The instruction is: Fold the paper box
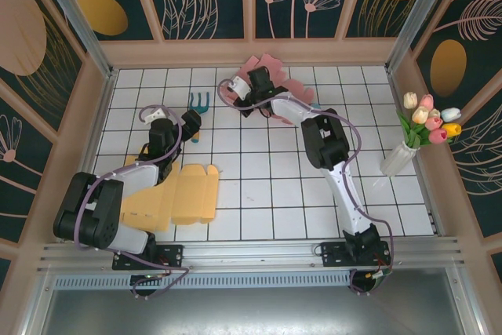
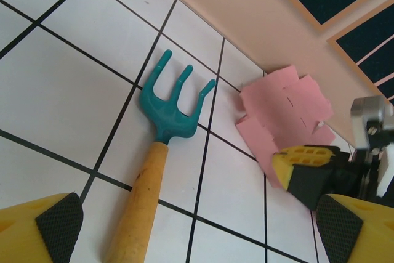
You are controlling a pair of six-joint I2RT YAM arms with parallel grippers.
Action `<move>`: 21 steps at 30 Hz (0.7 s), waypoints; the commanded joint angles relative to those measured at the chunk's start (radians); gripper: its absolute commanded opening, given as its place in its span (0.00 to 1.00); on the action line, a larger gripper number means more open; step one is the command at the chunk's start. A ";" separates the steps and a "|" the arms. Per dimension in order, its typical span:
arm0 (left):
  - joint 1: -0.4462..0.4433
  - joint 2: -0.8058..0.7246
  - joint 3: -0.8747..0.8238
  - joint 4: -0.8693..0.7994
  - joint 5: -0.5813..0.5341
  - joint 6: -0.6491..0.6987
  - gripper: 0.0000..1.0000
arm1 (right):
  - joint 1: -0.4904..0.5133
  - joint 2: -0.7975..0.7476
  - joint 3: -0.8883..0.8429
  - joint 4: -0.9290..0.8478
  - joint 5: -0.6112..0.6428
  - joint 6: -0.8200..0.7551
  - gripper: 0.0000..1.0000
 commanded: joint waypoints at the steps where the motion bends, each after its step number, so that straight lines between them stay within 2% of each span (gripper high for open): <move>1: -0.005 0.001 0.027 0.025 0.007 0.004 0.99 | 0.025 -0.003 0.015 -0.034 0.045 -0.038 0.00; 6: -0.005 -0.040 0.022 -0.005 0.010 -0.007 0.99 | 0.047 -0.088 -0.033 -0.038 0.082 -0.056 0.00; 12: -0.005 -0.164 -0.018 -0.037 0.019 -0.026 0.99 | 0.078 -0.314 -0.239 0.063 0.165 -0.009 0.00; 17: -0.007 -0.270 -0.062 -0.079 0.031 -0.069 0.99 | 0.151 -0.509 -0.430 0.169 0.334 -0.008 0.00; 21: -0.007 -0.395 -0.094 -0.147 0.023 -0.086 0.99 | 0.221 -0.629 -0.498 0.181 0.465 -0.017 0.00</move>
